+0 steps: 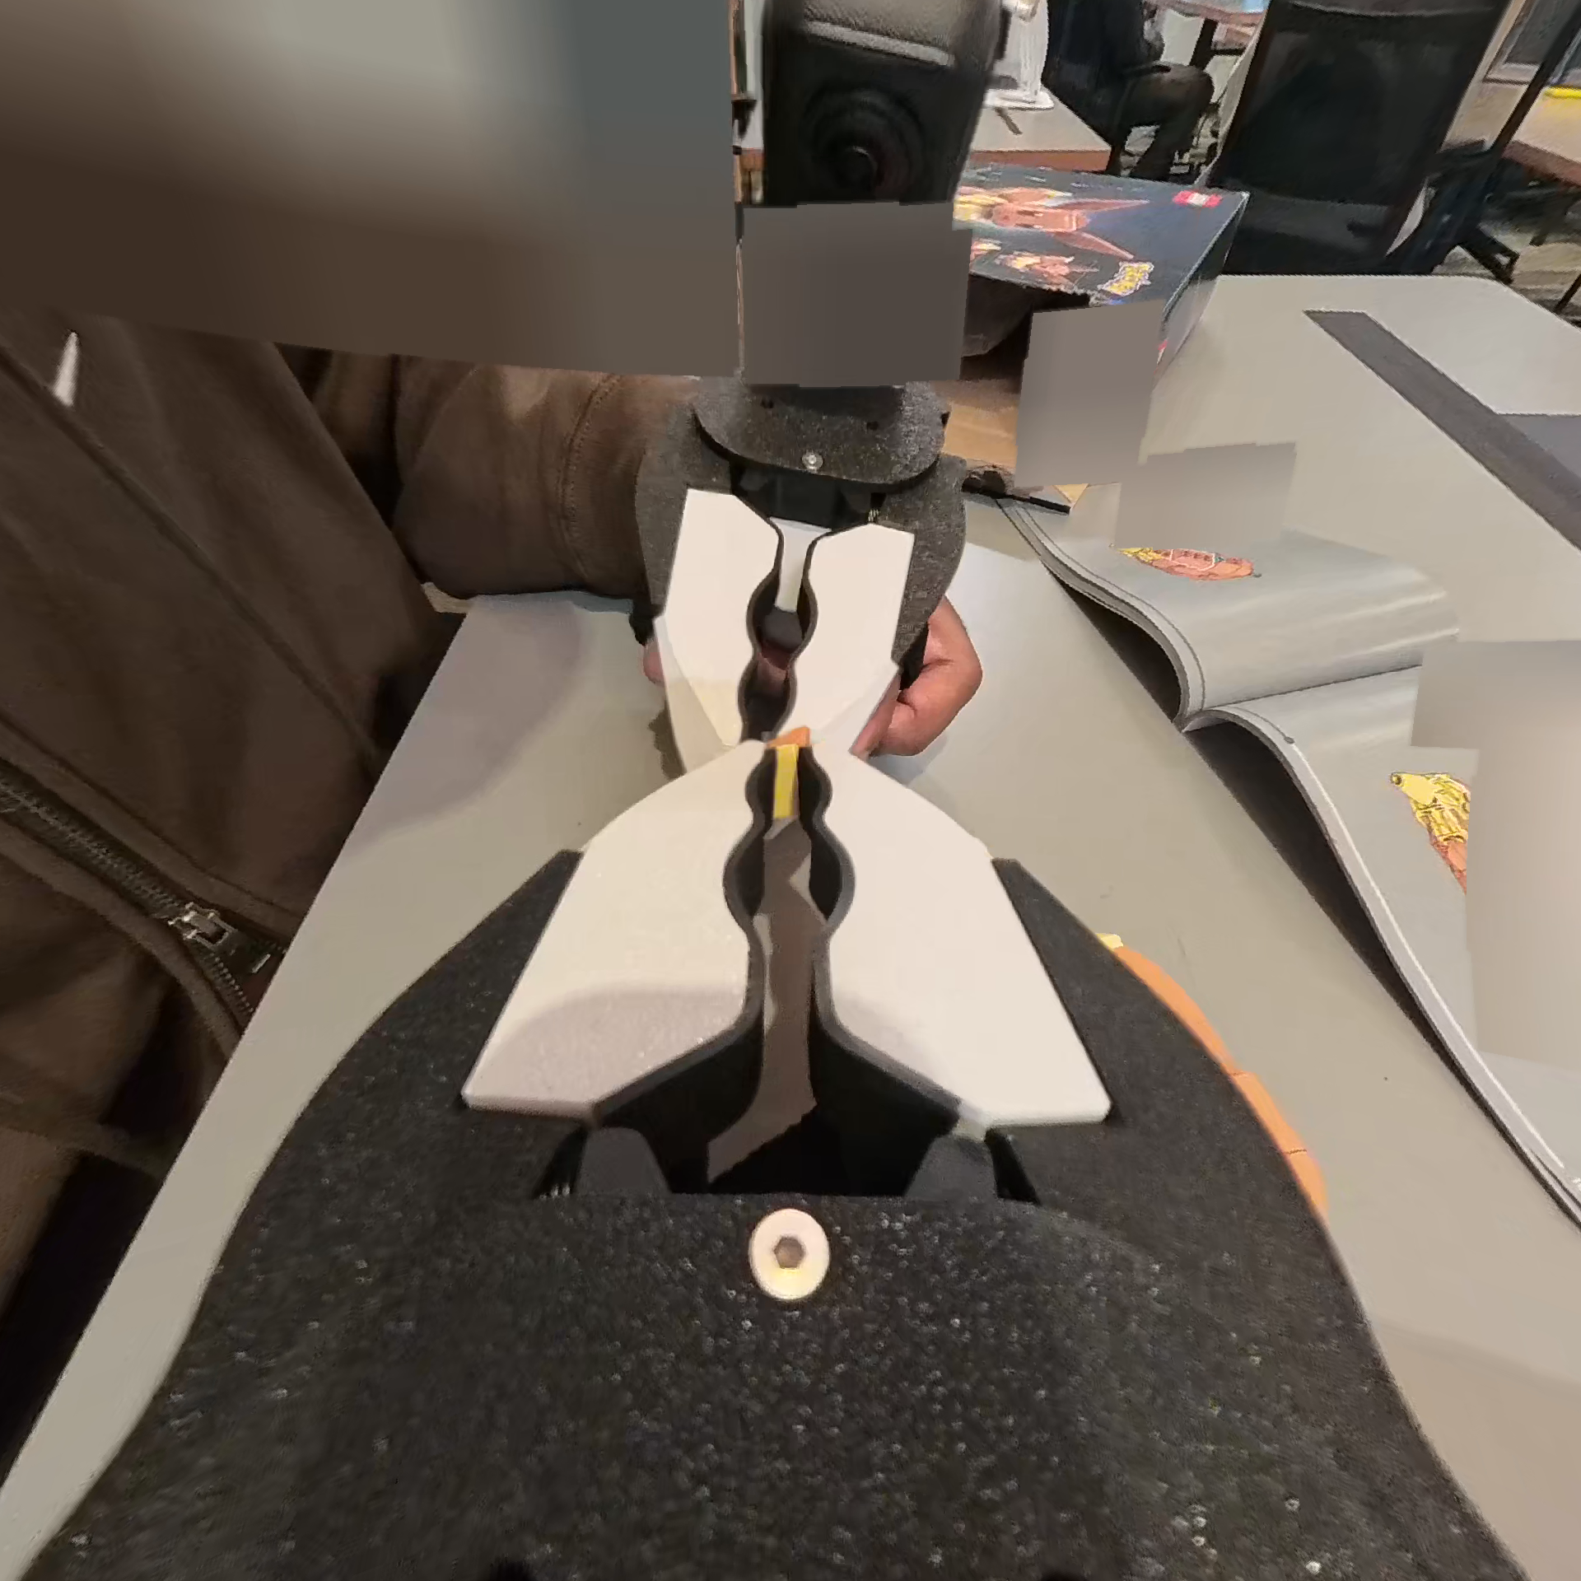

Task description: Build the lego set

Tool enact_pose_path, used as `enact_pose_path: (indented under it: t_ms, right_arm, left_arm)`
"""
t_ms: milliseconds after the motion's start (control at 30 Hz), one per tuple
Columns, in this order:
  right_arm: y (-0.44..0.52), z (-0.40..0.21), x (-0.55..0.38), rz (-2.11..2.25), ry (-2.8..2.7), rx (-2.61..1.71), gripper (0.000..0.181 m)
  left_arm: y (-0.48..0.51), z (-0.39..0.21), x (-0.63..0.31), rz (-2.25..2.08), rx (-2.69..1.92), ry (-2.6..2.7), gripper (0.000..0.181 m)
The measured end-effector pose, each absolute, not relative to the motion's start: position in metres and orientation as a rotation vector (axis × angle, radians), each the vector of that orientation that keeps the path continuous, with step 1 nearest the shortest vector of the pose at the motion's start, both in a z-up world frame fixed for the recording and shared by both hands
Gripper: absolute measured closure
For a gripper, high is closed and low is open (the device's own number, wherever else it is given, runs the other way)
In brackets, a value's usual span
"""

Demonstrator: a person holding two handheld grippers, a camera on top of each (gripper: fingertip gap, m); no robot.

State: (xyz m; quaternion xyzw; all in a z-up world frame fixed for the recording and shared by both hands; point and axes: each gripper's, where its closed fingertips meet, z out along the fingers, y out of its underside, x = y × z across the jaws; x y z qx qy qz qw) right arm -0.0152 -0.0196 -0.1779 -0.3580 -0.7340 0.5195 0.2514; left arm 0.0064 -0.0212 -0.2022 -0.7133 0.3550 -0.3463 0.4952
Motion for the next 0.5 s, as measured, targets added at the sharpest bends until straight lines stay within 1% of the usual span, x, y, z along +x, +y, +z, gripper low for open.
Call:
enact_pose_path:
  t_ms: [333, 500]
  right_arm:
    - [-0.0225, -0.176, -0.0154, 1.371, -2.007, -0.933, 0.172]
    - [-0.0191, -0.1726, -0.0134, 1.401, -2.029, -0.948, 0.162]
  left_arm:
    - [-0.0198, -0.2003, 0.0064, -0.813, -1.707, 0.862, 0.177]
    - [-0.0212, -0.2009, 0.008, -0.803, -1.7, 0.885, 0.177]
